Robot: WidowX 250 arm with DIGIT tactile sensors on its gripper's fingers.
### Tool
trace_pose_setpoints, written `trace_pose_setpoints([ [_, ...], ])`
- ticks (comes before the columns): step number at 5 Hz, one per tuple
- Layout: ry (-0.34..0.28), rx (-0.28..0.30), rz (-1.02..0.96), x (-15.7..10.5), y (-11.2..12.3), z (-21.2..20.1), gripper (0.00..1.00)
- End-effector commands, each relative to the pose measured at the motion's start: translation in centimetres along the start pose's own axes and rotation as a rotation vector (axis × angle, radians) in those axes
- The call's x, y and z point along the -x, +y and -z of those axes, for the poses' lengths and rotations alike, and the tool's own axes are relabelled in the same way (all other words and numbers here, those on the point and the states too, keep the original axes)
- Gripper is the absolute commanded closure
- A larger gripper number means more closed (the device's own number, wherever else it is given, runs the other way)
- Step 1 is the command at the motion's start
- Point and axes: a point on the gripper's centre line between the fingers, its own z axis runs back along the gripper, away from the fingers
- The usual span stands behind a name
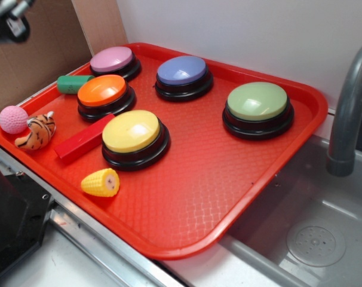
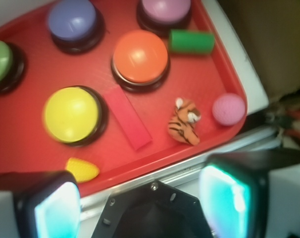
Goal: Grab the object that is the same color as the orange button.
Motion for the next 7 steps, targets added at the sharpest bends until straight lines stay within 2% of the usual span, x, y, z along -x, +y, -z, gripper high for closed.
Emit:
trace_pose_setpoints([
  [1,-0.05,-0.019,-0.189,-1.6,2.5,5.1,0.0],
  [2,-0.074,-0.021,-0.246,-2.1,3.0,7.9,0.0],
  [3,-0.089,-0.069,-0.301,-2.3,3.4,9.9,0.0],
  [5,-0.086,-0.086,-0.341,-2.8,3.4,13.1,0.0],
  [6,-0.064,-0.11,-0.287,-3.0,3.3,14.4,0.0],
  [7,-0.079,-0.103,-0.283,-2.9,3.4,14.9,0.87],
])
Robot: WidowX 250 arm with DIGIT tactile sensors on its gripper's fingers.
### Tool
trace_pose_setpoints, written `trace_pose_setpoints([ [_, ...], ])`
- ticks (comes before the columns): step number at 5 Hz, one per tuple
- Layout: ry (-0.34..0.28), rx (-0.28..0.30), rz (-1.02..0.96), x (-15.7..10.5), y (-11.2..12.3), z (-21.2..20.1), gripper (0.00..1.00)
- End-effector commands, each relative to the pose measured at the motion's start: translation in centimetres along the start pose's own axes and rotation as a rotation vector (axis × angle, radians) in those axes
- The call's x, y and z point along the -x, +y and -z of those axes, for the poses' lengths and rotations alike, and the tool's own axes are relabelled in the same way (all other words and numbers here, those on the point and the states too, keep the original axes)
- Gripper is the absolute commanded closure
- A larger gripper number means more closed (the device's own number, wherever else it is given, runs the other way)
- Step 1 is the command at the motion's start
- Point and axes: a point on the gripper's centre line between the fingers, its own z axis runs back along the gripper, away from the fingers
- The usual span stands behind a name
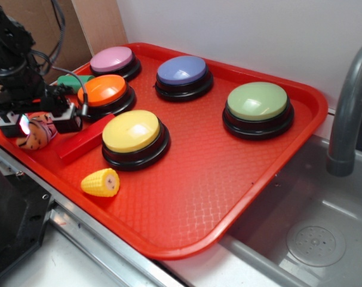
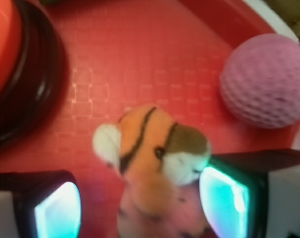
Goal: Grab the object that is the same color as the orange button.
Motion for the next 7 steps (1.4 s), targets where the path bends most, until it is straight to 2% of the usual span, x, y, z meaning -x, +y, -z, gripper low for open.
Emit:
trace_pose_setpoints([
  [1,-0.073,0.043,0.009,0.0,0.0,0.2,1.0],
  [2,-0.068,0.049,0.05,-0.3,-0.3,-1.3,1.0],
  [3,-0.031,0.049,0.122,-0.9,-2.0,-4.4,1.0],
  [4,-0.044,0.104,0.258,-0.7,-5.3,-8.6,1.0],
  [5,-0.075,0.19,0.371,1.5,-8.8,-12.1,1.0],
  [6,-0.048,0.191,0.488,3.8,-10.3,-13.2,1.0],
  [7,-0.028,0.183,0.468,4.3,-9.9,-13.3,1.0],
])
